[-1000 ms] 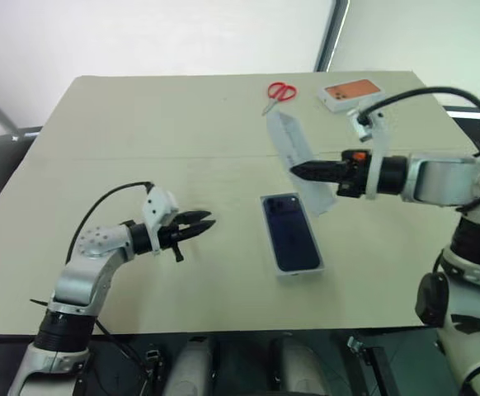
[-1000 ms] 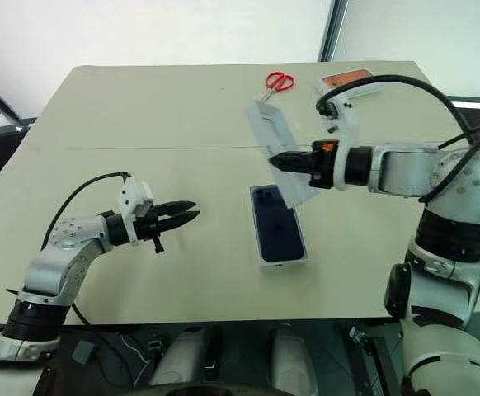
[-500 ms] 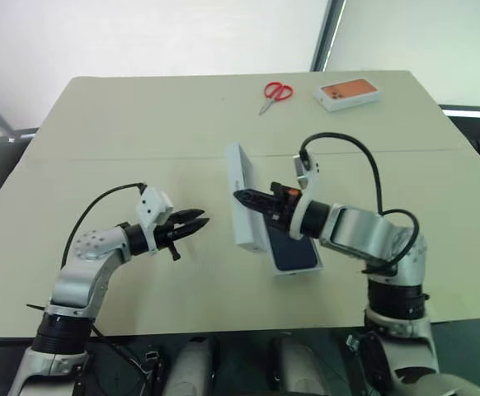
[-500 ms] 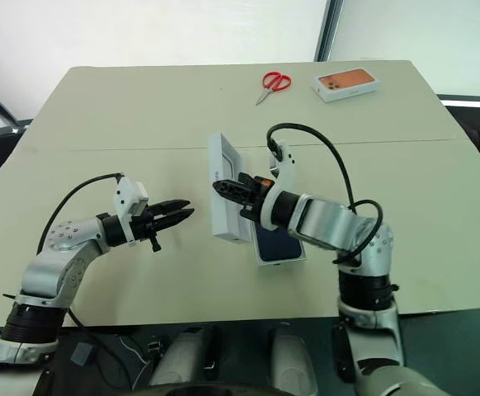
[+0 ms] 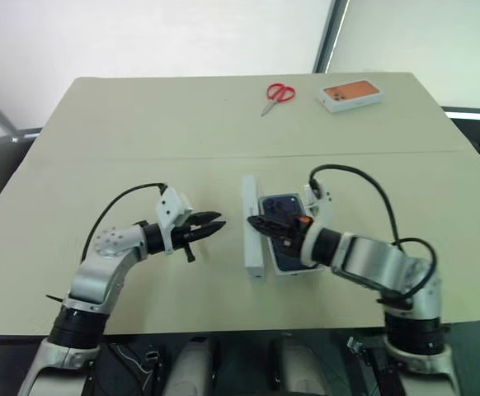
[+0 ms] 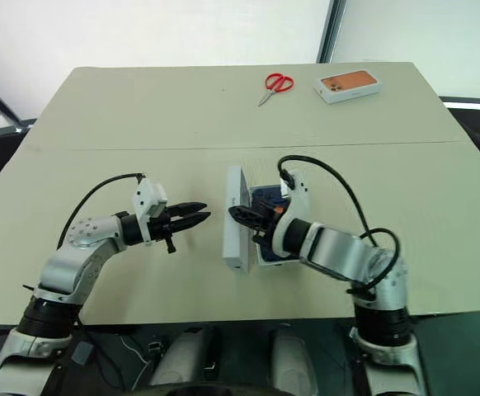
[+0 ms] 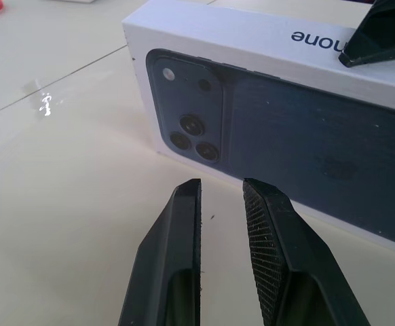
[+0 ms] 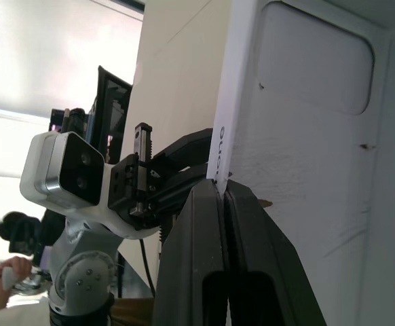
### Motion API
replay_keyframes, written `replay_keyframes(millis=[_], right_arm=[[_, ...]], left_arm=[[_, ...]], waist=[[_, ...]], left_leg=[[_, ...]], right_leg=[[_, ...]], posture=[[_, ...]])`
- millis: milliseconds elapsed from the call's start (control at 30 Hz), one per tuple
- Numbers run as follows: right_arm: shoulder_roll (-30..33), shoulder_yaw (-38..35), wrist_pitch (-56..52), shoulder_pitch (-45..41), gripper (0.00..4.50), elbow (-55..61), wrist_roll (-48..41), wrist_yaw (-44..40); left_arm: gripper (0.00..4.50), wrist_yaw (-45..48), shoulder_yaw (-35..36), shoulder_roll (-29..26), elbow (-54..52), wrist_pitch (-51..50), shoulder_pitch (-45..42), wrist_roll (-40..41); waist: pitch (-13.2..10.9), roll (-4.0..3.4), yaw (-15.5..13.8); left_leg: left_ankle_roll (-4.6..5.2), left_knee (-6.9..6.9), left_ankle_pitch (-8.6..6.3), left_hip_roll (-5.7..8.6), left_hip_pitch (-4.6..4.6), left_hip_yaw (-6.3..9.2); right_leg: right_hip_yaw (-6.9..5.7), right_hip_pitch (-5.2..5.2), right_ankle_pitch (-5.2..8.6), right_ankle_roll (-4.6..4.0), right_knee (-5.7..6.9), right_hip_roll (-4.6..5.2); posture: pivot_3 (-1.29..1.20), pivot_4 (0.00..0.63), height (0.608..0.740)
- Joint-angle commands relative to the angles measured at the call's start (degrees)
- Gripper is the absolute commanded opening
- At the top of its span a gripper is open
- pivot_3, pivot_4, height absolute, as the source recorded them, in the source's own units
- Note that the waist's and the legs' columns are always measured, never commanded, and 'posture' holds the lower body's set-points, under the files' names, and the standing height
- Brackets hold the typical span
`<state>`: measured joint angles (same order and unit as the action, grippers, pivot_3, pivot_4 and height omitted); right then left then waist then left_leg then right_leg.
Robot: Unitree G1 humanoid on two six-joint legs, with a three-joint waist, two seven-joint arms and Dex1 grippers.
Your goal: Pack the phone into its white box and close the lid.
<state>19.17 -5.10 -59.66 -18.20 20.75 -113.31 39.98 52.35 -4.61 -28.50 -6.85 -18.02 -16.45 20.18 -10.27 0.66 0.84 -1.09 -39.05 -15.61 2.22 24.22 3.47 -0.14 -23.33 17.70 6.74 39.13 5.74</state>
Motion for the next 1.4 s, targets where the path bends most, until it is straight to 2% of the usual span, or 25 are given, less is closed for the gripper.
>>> replay_keyframes(millis=[33, 100, 200, 267, 333, 500, 567, 700, 800, 833, 867, 1033, 1067, 1133, 1400], right_arm=[[5.0, -1.1, -4.2, -1.4, 0.98, -5.4, 0.3, -5.1], [7.2, -1.6, -5.6, -3.5, 1.89, -7.1, 0.3, -8.0], [16.8, -1.8, -9.1, -10.2, 3.45, -8.5, 0.3, -14.9], [24.8, -1.9, -11.1, -14.4, 3.45, -8.5, 1.4, -18.3], [29.8, -1.4, -11.9, -15.7, 3.45, -8.4, 5.4, -22.0], [36.1, -0.6, -9.0, -16.1, 3.45, -6.0, 26.0, -37.2], [39.4, 2.0, -5.1, -15.2, 3.45, -3.0, 36.8, -45.3], [45.7, 8.7, 5.1, -11.3, 3.45, 2.0, 56.5, -58.9], [47.1, 11.5, 10.5, -8.0, 3.45, 3.3, 65.7, -65.1], [46.7, 11.5, 11.2, -7.2, 2.97, 3.4, 67.2, -66.3], [46.8, 12.0, 12.3, -6.5, 2.78, 3.8, 69.3, -68.1], [45.4, 12.9, 15.2, -5.3, 0.24, 4.5, 76.3, -73.5], [44.9, 12.8, 15.5, -5.3, 0.05, 4.6, 77.1, -74.3], [44.6, 14.1, 16.4, -6.0, 0.05, 4.6, 80.9, -75.1], [42.5, 17.7, 18.9, -6.2, 0.05, 4.0, 91.6, -78.9]], left_arm=[[1.02, -0.8, -1.9, 2.1, -0.5, 0.9, -2.2, -0.7], [1.02, -1.4, -3.0, 3.4, -0.4, 1.0, -2.8, -1.5], [1.02, -2.6, -6.0, 6.4, 0.1, 1.0, -4.0, -3.0], [1.02, -4.3, -8.6, 9.3, 1.4, 1.3, -5.3, -5.0], [1.02, -5.8, -10.1, 11.5, 2.9, 1.0, -6.7, -6.6], [1.02, -7.8, -11.8, 15.5, 5.6, 1.1, -9.3, -8.3], [1.02, -8.2, -11.2, 16.3, 5.7, 1.1, -9.9, -7.9], [1.02, -8.9, -6.1, 13.9, 2.7, -1.8, -10.1, -5.3], [1.02, -8.1, -2.8, 9.4, -0.8, -4.5, -8.7, -4.0], [1.02, -7.8, -2.3, 8.0, -1.8, -5.5, -8.2, -3.5], [1.02, -6.9, -1.6, 5.6, -3.2, -7.2, -7.2, -2.9], [1.02, -0.1, -3.6, -4.5, -9.2, -11.8, -2.1, -1.7], [1.02, 1.0, -4.5, -5.9, -9.7, -12.5, -1.5, -1.9], [1.02, 1.1, -7.2, -6.8, -9.7, -13.3, -1.4, -3.7], [1.02, -5.3, -13.6, 2.4, -6.3, -18.7, -6.8, -6.2]], waist=[[0.0, -0.03, -0.1], [0.0, -0.03, 0.0], [-0.1, -0.17, 0.0], [-0.2, -0.36, -0.3], [-0.1, -0.22, -0.3], [-0.1, -0.20, -0.2], [-0.1, -0.22, -0.1], [-0.1, -0.23, -0.1], [-0.1, -0.23, 0.0], [-0.1, -0.23, 0.0], [-0.1, -0.24, -0.1], [-0.1, -0.26, -0.2], [-0.1, -0.25, -0.3], [-0.1, -0.27, -0.6], [-0.1, -0.25, -1.2]], left_leg=[[0.00, 0.00, 0.00, -0.01, -0.03, 0.00], [0.00, -0.01, 0.00, -0.02, -0.03, 0.00], [0.01, -0.02, 0.00, -0.02, 0.03, -0.01], [0.02, -0.07, 0.00, 0.04, 0.17, -0.05], [0.02, -0.09, 0.00, 0.06, 0.20, -0.02], [0.09, -0.06, -0.04, -0.02, 0.18, 0.00], [0.09, -0.07, -0.04, -0.02, 0.18, -0.02], [0.09, -0.05, -0.04, -0.05, 0.18, -0.01], [0.08, -0.05, -0.04, -0.07, 0.16, -0.01], [0.08, -0.04, -0.04, -0.08, 0.16, 0.00], [0.08, -0.05, -0.04, -0.07, 0.16, 0.00], [0.07, -0.03, -0.04, -0.02, 0.15, 0.00], [0.06, -0.04, -0.03, -0.02, 0.16, 0.00], [0.05, -0.05, -0.03, 0.03, 0.15, 0.03], [0.05, -0.08, -0.03, 0.11, 0.18, 0.00]], right_leg=[[0.00, 0.04, 0.00, 0.00, 0.00, -0.01], [0.00, 0.05, 0.00, 0.00, 0.00, -0.01], [0.01, 0.01, 0.00, 0.00, -0.01, -0.01], [0.01, -0.12, 0.00, 0.00, 0.00, 0.06], [-0.02, -0.10, 0.00, 0.00, -0.04, 0.09], [-0.05, -0.04, 0.00, 0.00, -0.11, 0.03], [-0.04, -0.07, 0.00, 0.00, -0.09, 0.03], [-0.04, -0.12, 0.00, 0.01, -0.09, -0.02], [-0.04, -0.13, 0.00, 0.01, -0.08, -0.04], [-0.04, -0.13, 0.00, 0.01, -0.08, -0.04], [-0.03, -0.12, 0.00, 0.01, -0.08, -0.03], [-0.03, -0.10, 0.00, 0.00, -0.12, 0.06], [-0.03, -0.10, 0.00, 0.00, -0.12, 0.08], [-0.04, -0.06, 0.00, 0.00, -0.13, 0.12], [-0.04, -0.06, 0.00, 0.00, -0.17, 0.17]], posture=[[0.00, 0.150, 0.697], [0.00, 0.150, 0.697], [0.00, 0.150, 0.697], [0.00, 0.150, 0.697], [0.00, 0.150, 0.697], [0.00, 0.150, 0.697], [0.00, 0.150, 0.697], [0.00, 0.150, 0.697], [0.00, 0.150, 0.697], [0.00, 0.150, 0.697], [0.00, 0.150, 0.697], [0.00, 0.150, 0.697], [0.00, 0.150, 0.697], [0.00, 0.150, 0.697], [0.00, 0.150, 0.697]])
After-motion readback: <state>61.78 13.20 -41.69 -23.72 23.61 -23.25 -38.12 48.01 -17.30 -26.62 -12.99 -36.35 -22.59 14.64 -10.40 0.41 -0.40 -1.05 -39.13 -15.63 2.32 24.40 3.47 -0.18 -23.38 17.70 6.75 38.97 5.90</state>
